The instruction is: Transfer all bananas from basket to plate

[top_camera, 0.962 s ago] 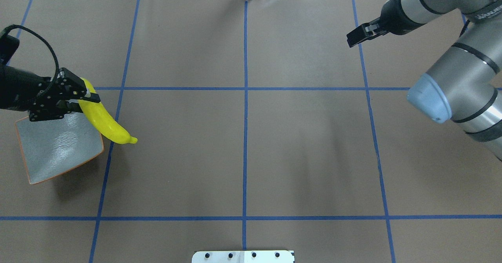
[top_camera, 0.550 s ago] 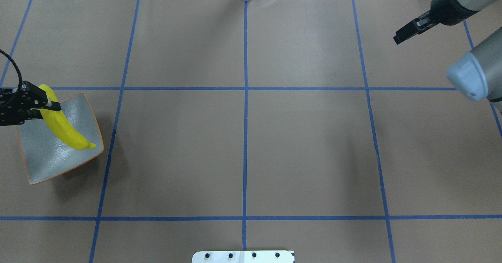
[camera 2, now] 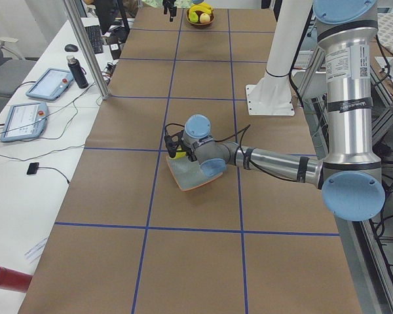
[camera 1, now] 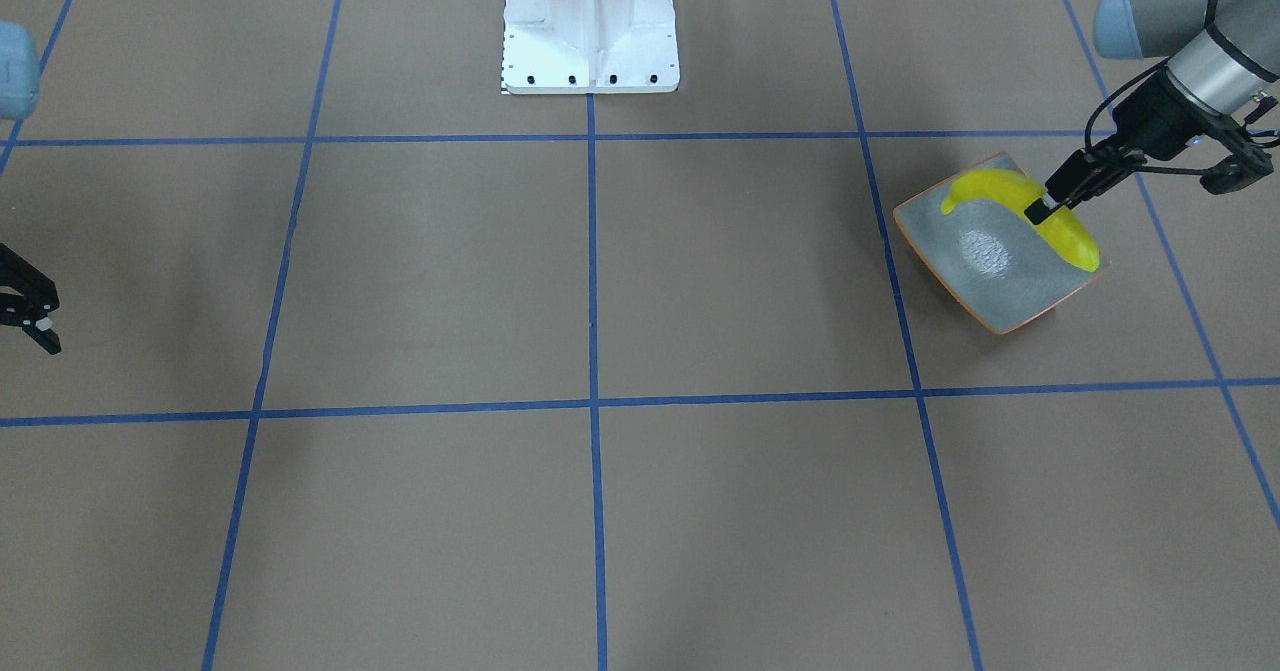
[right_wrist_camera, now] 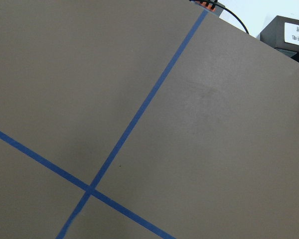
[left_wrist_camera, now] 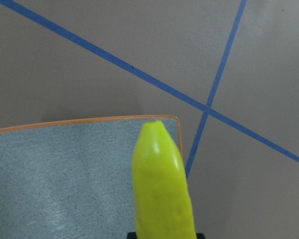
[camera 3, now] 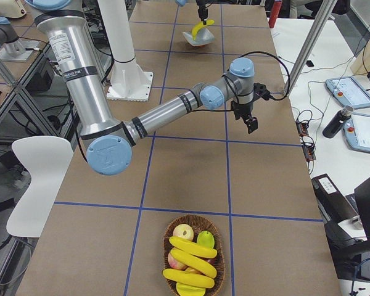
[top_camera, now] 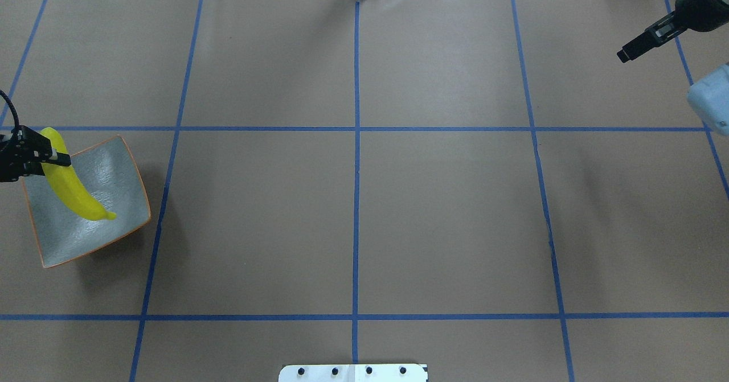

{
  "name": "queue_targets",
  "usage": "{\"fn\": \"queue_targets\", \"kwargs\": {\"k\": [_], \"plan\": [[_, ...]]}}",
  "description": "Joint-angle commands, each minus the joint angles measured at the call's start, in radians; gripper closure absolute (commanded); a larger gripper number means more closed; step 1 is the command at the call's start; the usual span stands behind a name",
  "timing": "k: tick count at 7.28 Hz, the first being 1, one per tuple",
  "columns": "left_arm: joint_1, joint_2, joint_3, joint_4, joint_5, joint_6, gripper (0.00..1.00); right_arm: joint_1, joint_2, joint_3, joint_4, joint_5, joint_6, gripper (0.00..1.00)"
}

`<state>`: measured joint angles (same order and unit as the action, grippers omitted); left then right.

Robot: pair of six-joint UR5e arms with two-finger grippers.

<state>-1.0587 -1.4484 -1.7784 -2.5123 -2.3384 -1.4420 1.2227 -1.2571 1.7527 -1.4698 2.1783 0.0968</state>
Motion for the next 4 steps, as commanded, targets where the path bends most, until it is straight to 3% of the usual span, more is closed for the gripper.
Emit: {"fn": "queue_targets", "kwargs": {"k": [1, 2, 4], "plan": [[0.000, -0.006, 0.077, -0.089, -0.001, 0.002, 0.61, 0.001, -0.001, -0.001, 0.000, 0.000, -0.002, 0.00], [0.002, -0.009, 0.124, -0.162, -0.001, 0.002, 0.56, 0.001, 0.001, -0.001, 0.000, 0.000, -0.002, 0.00], [0.002, -0.007, 0.128, -0.186, -0.002, -0.001, 0.51, 0.001, 0.007, -0.001, 0.000, 0.000, -0.002, 0.00]]}}
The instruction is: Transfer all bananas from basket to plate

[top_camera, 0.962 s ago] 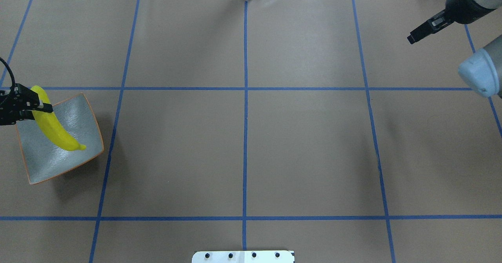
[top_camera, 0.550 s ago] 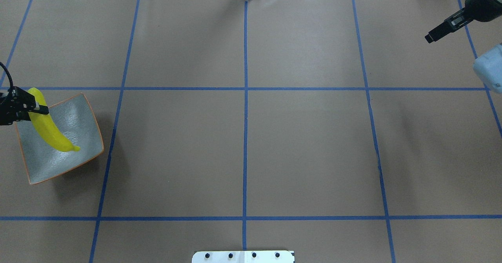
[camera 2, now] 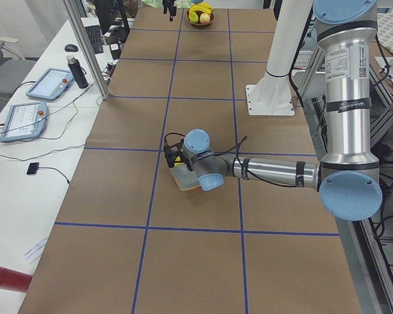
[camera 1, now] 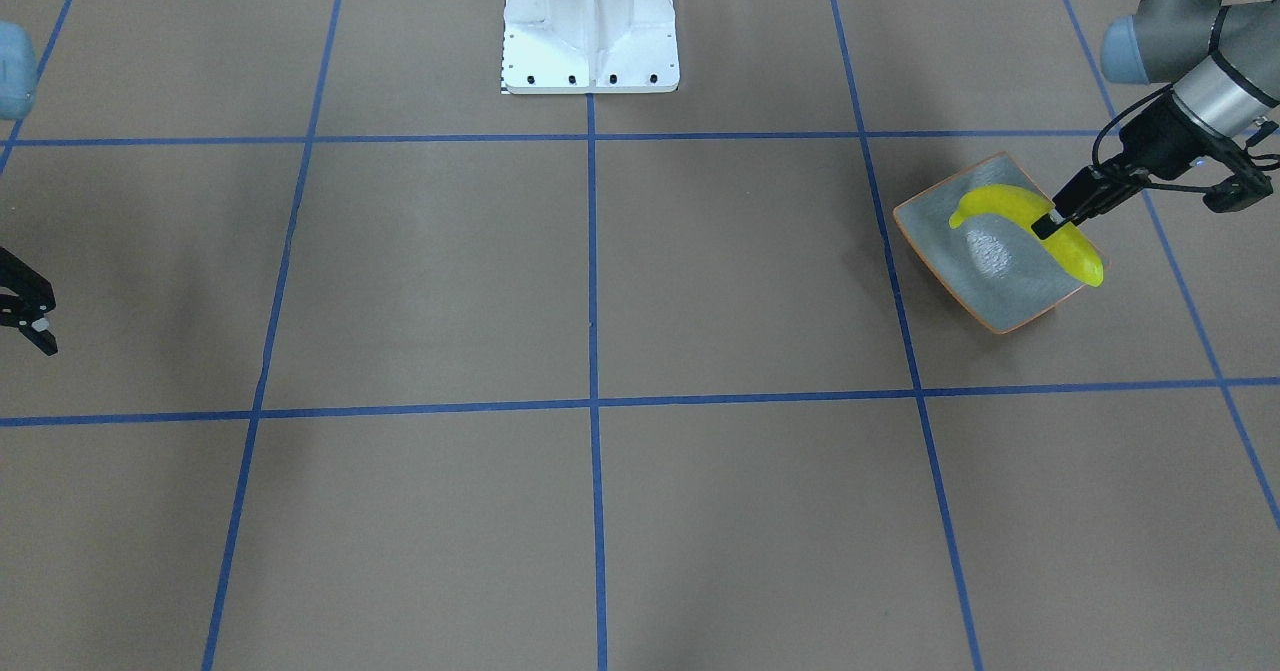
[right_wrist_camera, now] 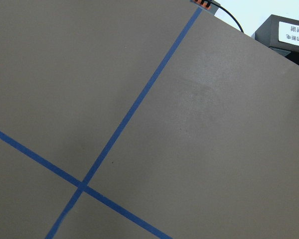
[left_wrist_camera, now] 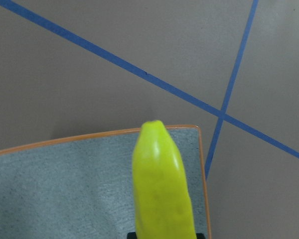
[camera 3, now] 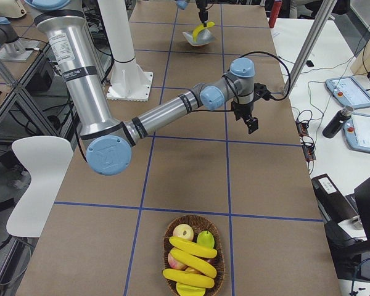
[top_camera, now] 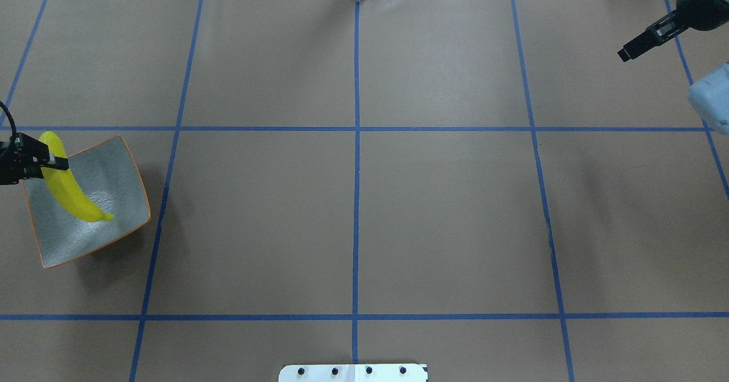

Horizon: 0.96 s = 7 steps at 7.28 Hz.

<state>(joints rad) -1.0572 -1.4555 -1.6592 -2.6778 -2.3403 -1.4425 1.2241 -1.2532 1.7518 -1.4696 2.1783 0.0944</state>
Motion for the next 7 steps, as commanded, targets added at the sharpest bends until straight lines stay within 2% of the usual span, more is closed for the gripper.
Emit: {"fn": "queue_targets", "kwargs": {"k": [1, 2, 3, 5, 7], "plan": [[0.000, 0.000, 0.007, -0.022, -0.001, 0.002, 0.34, 0.000, 0.005, 0.000, 0.000, -0.002, 0.001, 0.00], [0.000, -0.002, 0.010, -0.024, 0.001, 0.002, 0.11, 0.000, 0.005, 0.000, 0.000, -0.002, 0.001, 0.00], [0.000, -0.002, 0.010, -0.031, 0.001, 0.002, 0.01, 0.000, 0.005, 0.000, 0.000, -0.002, 0.001, 0.00], [0.000, -0.003, -0.007, -0.033, -0.002, 0.002, 0.01, 0.000, 0.000, 0.000, 0.000, 0.000, -0.001, 0.00], [-0.013, -0.022, -0.062, -0.027, -0.024, 0.005, 0.00, 0.032, -0.038, -0.015, -0.005, 0.046, -0.028, 0.00]]}}
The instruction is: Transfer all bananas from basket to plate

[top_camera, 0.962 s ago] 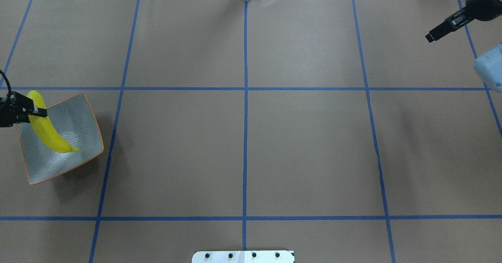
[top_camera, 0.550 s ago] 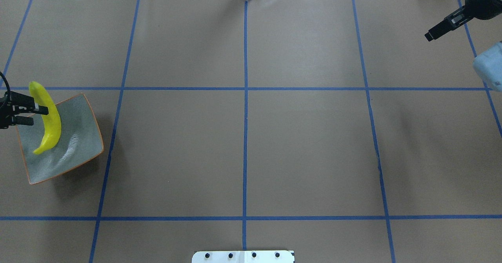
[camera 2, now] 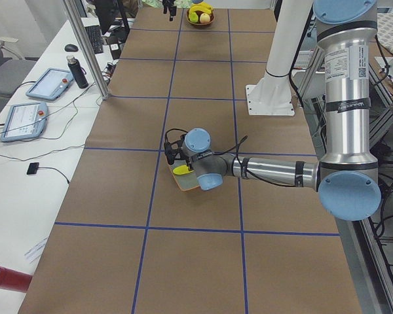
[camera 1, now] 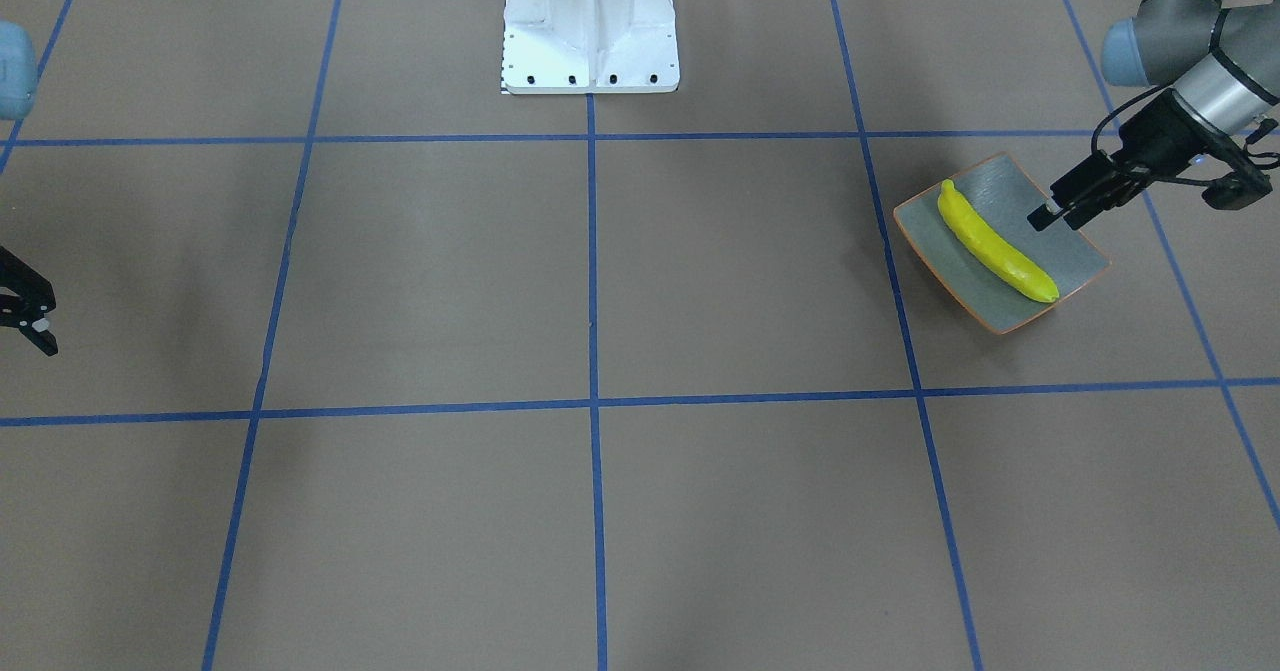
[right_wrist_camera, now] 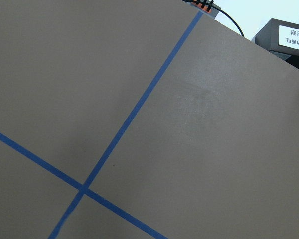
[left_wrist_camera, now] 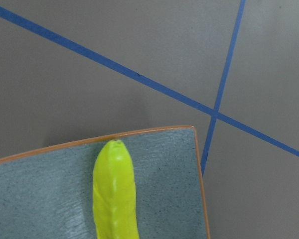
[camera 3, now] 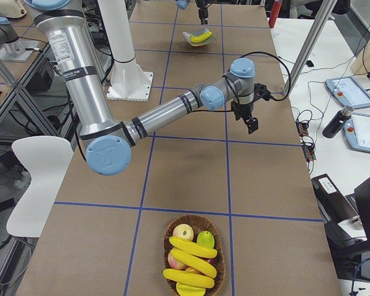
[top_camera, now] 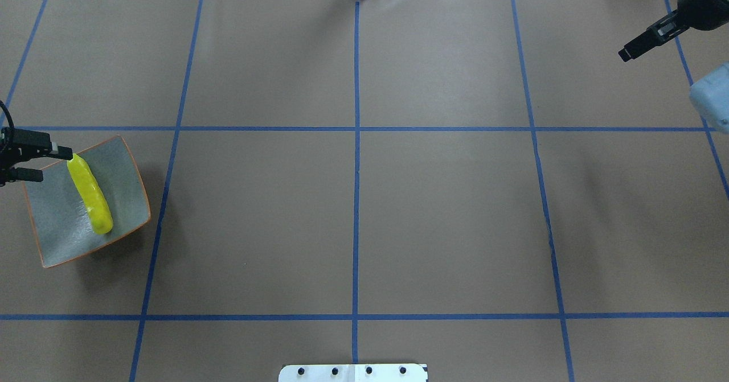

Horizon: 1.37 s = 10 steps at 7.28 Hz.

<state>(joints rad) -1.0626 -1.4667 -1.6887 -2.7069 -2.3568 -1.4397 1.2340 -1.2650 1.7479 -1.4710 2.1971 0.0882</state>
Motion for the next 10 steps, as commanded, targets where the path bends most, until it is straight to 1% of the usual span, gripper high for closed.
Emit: {"fn": "queue_targets", "kwargs": {"k": [1, 2, 3, 4, 6, 7, 8, 9, 10], "plan": [[-0.010, -0.020, -0.039, 0.002, 0.002, 0.004, 0.00, 0.069, -0.095, -0.016, -0.009, 0.023, -0.098, 0.00], [-0.011, -0.023, -0.043, 0.002, 0.002, 0.002, 0.00, 0.146, -0.158, -0.043, -0.029, 0.029, -0.182, 0.00], [-0.011, -0.023, -0.043, 0.002, 0.004, 0.004, 0.00, 0.200, -0.224, -0.048, -0.046, 0.012, -0.192, 0.00], [-0.011, -0.023, -0.045, 0.002, 0.004, 0.002, 0.00, 0.253, -0.287, -0.071, -0.038, 0.012, -0.230, 0.00], [-0.011, -0.018, -0.045, 0.001, 0.005, 0.013, 0.00, 0.376, -0.303, -0.228, -0.028, 0.026, -0.409, 0.00], [-0.011, -0.014, -0.045, 0.001, 0.005, 0.036, 0.00, 0.427, -0.310, -0.316, 0.019, 0.065, -0.433, 0.00], [-0.011, -0.008, -0.045, -0.005, 0.005, 0.038, 0.00, 0.432, -0.312, -0.390, 0.078, 0.084, -0.436, 0.01], [-0.011, -0.003, -0.045, -0.016, 0.005, 0.038, 0.00, 0.430, -0.297, -0.445, 0.118, 0.079, -0.414, 0.03], [-0.011, -0.001, -0.045, -0.022, 0.005, 0.038, 0.00, 0.430, -0.295, -0.439, 0.127, 0.082, -0.325, 0.04]]}}
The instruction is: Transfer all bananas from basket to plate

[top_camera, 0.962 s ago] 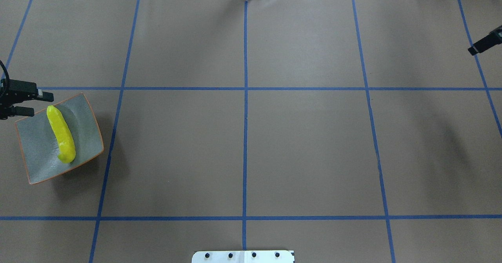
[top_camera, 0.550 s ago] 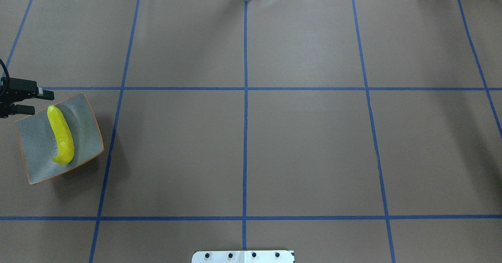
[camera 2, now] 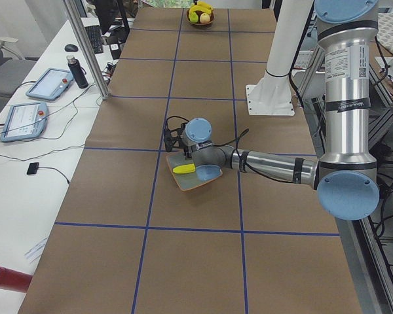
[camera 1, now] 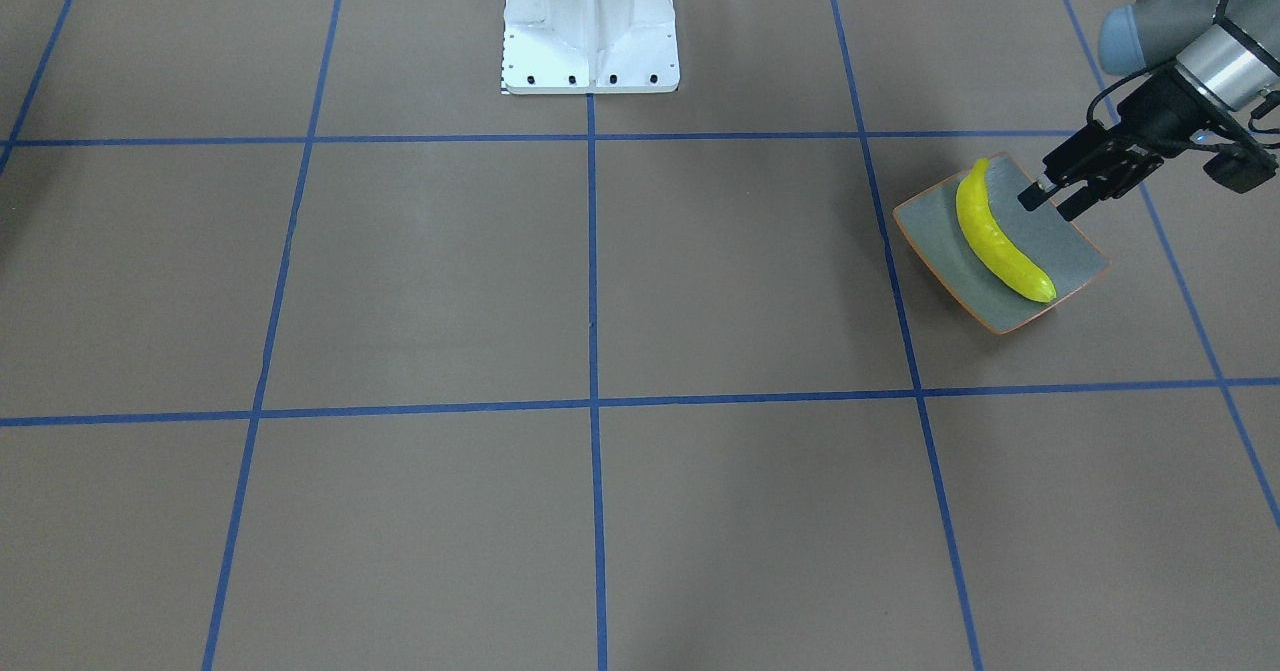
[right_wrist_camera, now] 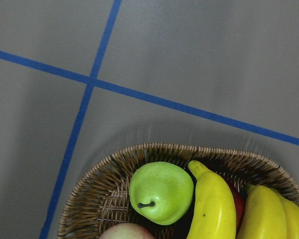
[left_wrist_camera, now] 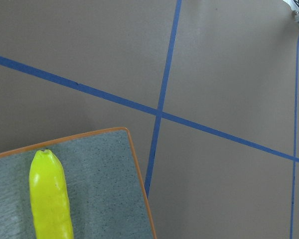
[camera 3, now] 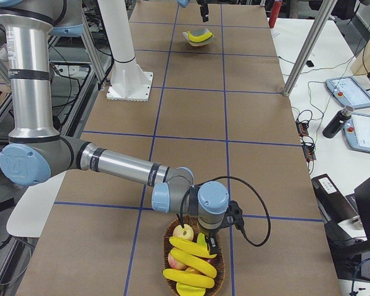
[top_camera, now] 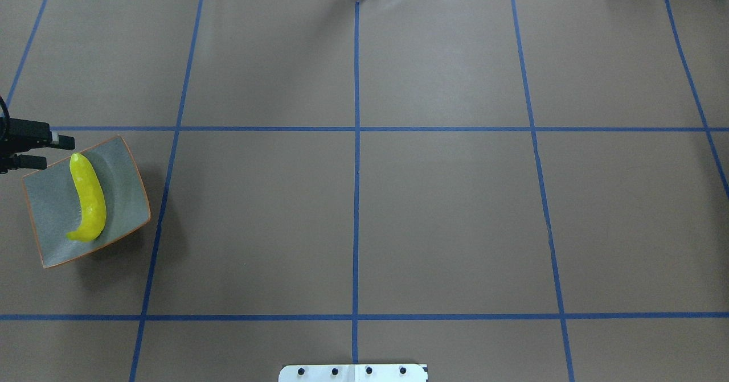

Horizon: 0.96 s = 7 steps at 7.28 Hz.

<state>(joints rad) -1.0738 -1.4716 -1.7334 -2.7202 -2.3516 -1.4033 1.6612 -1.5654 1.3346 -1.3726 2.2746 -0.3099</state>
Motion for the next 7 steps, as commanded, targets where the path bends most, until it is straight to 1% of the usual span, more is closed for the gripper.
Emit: {"fn": "queue_targets", "kwargs": {"k": [1, 3, 4, 5, 7], "plan": [[0.000, 0.005, 0.000, -0.022, 0.000, 0.001, 0.00, -0.006, 0.002, -0.037, 0.067, 0.003, 0.125, 0.06], [0.000, 0.005, 0.000, -0.024, 0.000, 0.001, 0.00, -0.032, -0.004, -0.055, 0.075, -0.003, 0.135, 0.07], [0.000, 0.005, 0.000, -0.027, 0.000, 0.001, 0.00, -0.046, -0.022, -0.060, 0.104, -0.018, 0.134, 0.07], [0.000, 0.005, 0.000, -0.032, 0.000, 0.001, 0.00, -0.067, -0.030, -0.067, 0.134, -0.067, 0.135, 0.07], [0.000, 0.005, 0.000, -0.032, 0.000, 0.001, 0.00, -0.077, -0.042, -0.066, 0.141, -0.072, 0.120, 0.10]]}}
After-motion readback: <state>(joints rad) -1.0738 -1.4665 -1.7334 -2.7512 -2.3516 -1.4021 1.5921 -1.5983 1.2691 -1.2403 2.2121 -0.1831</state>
